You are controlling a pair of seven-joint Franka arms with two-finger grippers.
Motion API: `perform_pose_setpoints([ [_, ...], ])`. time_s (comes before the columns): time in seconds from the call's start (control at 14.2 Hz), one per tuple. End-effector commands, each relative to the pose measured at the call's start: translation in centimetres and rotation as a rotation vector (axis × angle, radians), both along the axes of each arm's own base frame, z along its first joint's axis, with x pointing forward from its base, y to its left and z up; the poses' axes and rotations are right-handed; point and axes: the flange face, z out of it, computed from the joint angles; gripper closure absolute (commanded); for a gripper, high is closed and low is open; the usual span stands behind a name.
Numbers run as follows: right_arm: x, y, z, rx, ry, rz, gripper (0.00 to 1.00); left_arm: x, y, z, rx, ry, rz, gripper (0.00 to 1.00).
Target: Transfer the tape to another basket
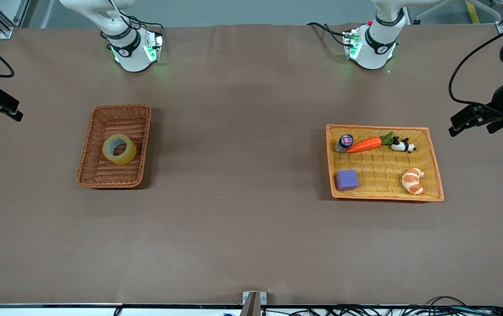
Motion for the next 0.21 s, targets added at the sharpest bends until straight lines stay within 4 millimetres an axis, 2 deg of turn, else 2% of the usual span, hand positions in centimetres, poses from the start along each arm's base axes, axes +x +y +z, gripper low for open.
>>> perform_pose_setpoints([
  [0.0,-0.86,-0.12,0.06,0.010,-0.006,-0.002,0.00,0.04,0.18,0.25,0.023,-0.007,-0.009,0.01],
  [0.14,-0.86,-0.12,0.06,0.010,-0.006,-0.002,0.00,0.08,0.18,0.16,0.023,-0.005,-0.009,0.01],
])
